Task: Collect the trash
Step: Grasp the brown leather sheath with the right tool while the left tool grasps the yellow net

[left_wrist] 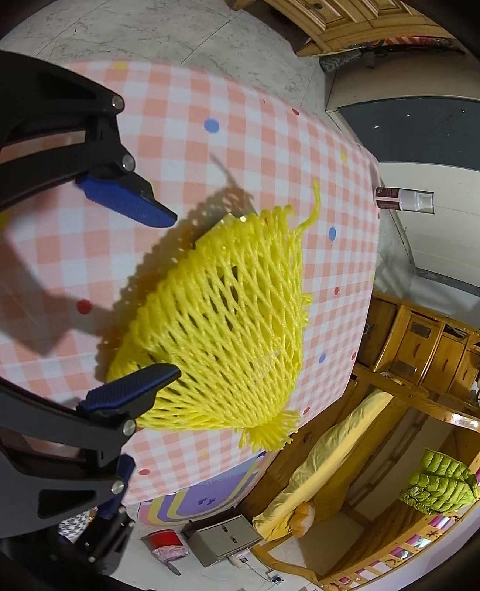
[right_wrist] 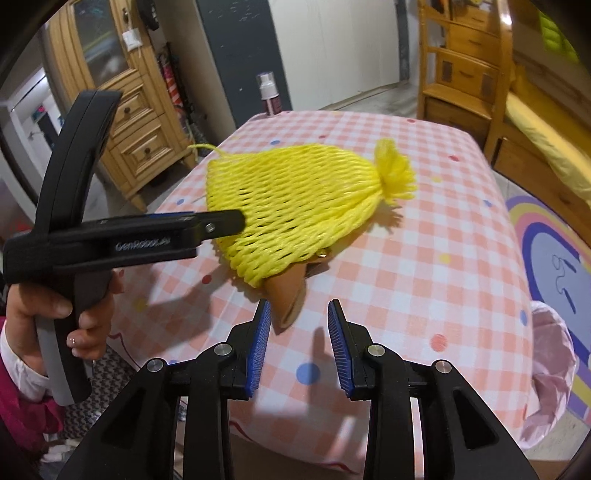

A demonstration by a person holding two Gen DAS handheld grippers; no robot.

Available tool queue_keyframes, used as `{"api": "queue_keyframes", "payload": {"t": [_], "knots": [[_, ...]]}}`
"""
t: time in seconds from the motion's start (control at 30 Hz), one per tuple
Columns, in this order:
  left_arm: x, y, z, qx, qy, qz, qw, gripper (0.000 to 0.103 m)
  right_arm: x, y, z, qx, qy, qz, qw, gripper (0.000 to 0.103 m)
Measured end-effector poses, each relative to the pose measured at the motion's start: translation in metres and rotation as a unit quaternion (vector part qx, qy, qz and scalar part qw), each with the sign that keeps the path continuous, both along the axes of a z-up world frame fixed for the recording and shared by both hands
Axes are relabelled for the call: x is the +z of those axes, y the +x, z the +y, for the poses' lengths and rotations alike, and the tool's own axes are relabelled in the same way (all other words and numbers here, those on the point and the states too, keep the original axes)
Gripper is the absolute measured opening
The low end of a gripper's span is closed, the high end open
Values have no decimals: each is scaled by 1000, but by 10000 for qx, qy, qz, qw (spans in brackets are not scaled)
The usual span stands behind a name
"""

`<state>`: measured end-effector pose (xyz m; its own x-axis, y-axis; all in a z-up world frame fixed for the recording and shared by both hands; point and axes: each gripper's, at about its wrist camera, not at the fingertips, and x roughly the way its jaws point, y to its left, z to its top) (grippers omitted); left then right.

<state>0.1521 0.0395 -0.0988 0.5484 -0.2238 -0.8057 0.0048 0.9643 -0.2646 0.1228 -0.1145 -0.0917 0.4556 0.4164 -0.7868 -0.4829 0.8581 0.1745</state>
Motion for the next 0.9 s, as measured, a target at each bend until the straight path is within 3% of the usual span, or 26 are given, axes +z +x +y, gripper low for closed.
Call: {"api": "queue_keyframes", "payload": {"t": [0.17, 0.2, 0.27, 0.37, 0.43, 0.63, 0.9], "knots": [[-2, 5, 0, -38, 32, -6, 10000, 74, -12, 12, 17, 236, -69, 102, 9996, 30], [-3, 7, 1, -51, 8, -7, 10000, 70, -13, 12, 18, 286, -52, 108, 9995, 16], [-4, 11, 2, -65, -51, -24, 10000, 64, -11, 7, 22, 389, -76, 37, 9992, 13], [-2, 14, -2, -189, -154, -165, 9996, 38, -9, -1, 23, 470, -217, -45, 9987, 6], [4, 12, -12, -255, 177, -336, 9990, 11, -7, -7, 22, 455, -286, -103, 9985, 6], [26, 0, -9, -70, 543, -721, 9959, 9, 5, -25, -11, 104, -380, -264, 9989, 5], [27, -32, -2, -421, 474, -596, 9962, 9, 19, -35, -68, -862, -346, -361, 9950, 5]]}}
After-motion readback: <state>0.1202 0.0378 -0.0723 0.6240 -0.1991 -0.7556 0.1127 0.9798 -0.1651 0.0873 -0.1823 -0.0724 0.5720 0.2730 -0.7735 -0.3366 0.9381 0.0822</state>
